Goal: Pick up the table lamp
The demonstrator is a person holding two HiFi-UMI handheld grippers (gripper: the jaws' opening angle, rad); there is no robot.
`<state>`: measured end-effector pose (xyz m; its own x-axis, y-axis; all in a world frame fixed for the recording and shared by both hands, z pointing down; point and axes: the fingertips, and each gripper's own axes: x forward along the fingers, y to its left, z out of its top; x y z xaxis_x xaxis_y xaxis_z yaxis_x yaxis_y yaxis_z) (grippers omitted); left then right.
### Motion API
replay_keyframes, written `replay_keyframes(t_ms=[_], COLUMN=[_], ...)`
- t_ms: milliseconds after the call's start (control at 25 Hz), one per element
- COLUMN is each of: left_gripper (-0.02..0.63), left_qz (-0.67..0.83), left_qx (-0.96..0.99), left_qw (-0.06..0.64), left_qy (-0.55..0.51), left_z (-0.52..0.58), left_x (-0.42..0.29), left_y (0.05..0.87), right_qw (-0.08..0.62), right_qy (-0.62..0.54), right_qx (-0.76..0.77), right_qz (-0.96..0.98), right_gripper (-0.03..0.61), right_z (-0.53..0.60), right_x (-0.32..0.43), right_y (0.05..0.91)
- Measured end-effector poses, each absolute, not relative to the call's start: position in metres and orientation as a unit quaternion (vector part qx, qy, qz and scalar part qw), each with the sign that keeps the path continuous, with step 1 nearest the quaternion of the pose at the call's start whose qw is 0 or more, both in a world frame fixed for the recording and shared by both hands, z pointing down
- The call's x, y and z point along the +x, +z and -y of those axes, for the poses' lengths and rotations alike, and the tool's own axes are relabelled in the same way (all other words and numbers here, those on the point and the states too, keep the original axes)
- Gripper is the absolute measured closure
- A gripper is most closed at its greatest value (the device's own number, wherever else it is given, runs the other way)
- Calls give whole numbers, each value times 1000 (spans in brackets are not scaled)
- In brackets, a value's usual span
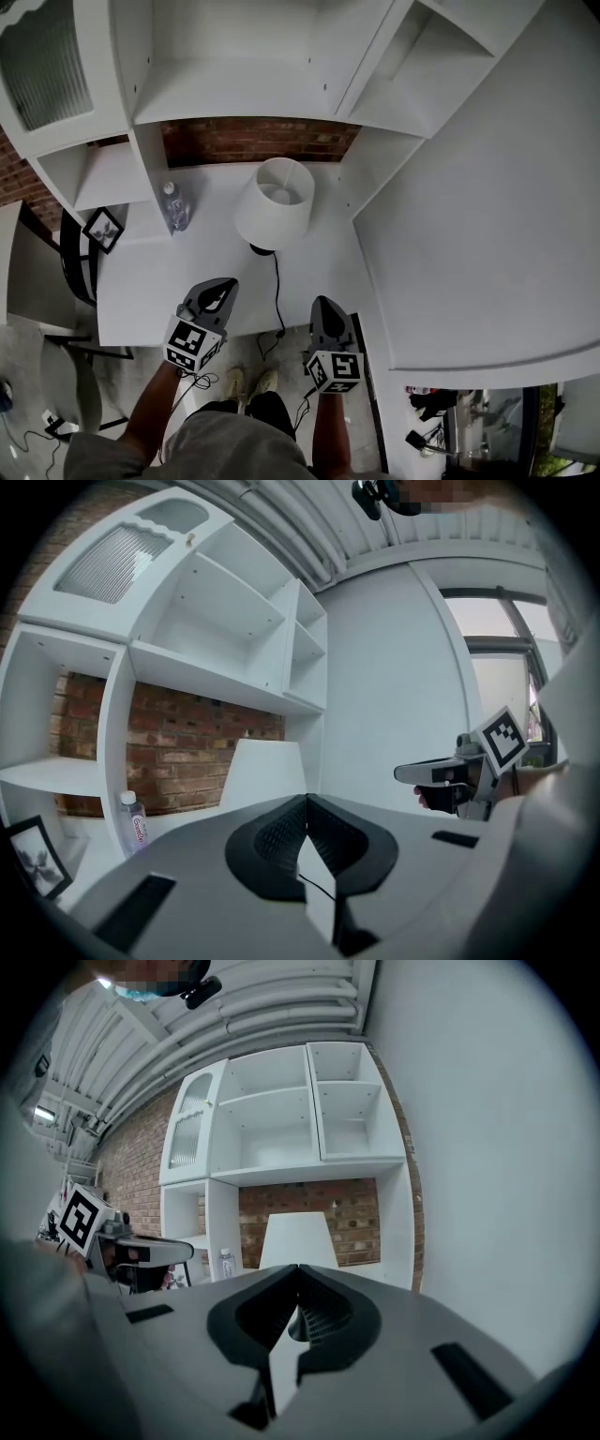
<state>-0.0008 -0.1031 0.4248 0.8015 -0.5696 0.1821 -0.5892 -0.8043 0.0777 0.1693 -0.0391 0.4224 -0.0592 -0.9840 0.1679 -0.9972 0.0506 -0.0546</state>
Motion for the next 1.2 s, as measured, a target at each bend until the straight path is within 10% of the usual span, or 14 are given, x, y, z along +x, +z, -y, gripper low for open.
replay_keyframes(t_ms=[1200], left_gripper=[611], left_qz=[360], left_qx=[927], left_qw=[86], left_qy=[60], left_z=[222], left_x=[67], left_y=[573], right_qw=[30], right_qy=[90], right_qx=[655], right_qz=[750], right_gripper=[555], right_z=[179], right_x=[239], right_y=[552])
